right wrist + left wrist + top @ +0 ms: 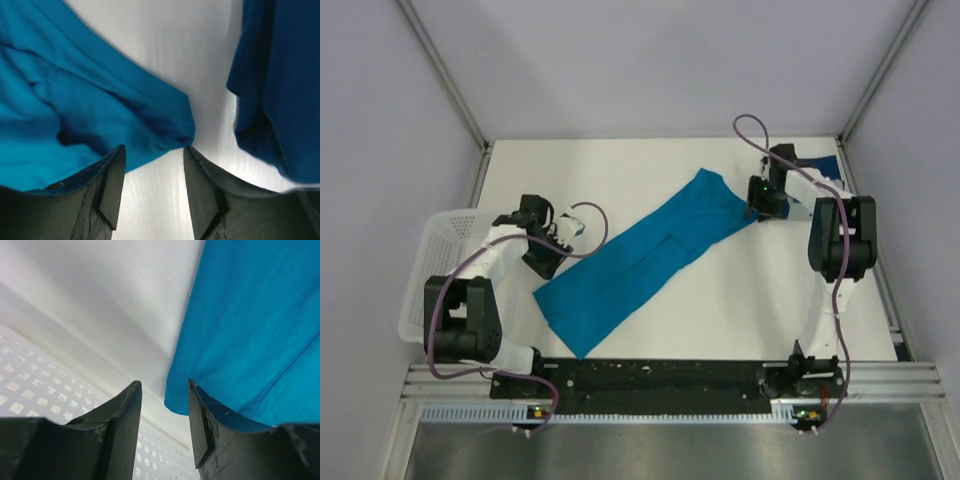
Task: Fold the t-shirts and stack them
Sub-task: Rotate the tshirt 80 degrees, then grab the bottom of the folded rectangular tshirt with both arms
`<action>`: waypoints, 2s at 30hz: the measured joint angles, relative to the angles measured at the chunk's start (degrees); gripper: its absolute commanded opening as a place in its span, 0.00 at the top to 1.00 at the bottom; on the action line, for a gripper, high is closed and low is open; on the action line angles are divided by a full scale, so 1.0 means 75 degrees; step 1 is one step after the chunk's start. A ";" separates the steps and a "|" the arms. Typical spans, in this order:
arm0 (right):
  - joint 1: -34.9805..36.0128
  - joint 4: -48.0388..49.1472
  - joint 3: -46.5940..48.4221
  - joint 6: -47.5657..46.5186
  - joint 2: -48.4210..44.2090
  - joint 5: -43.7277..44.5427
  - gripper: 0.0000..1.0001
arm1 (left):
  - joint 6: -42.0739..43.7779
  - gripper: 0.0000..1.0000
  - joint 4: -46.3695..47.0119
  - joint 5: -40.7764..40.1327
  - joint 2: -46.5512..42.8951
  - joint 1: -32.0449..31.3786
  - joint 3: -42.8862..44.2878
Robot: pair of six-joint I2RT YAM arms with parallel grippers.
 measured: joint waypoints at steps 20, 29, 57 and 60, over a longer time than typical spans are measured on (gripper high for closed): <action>-0.0175 0.1647 0.7801 0.1848 0.5546 -0.2022 0.47 | 0.0551 0.46 -0.0431 0.1912 -0.0221 -0.2238 0.0175; -0.0236 0.2579 0.4992 0.0775 0.3372 -0.2095 0.18 | 0.2011 0.42 -0.0702 0.2716 -0.0659 -0.3025 -0.0012; 0.7589 0.2308 -0.6478 -0.8434 -0.5412 -0.1964 0.38 | 0.4220 1.00 0.0848 0.1416 -0.1568 -0.3949 -0.2433; 0.8096 0.2591 -0.6586 -0.8585 -0.4948 -0.1614 0.43 | 0.3990 1.00 0.0740 0.1626 -0.1868 -0.4325 -0.2626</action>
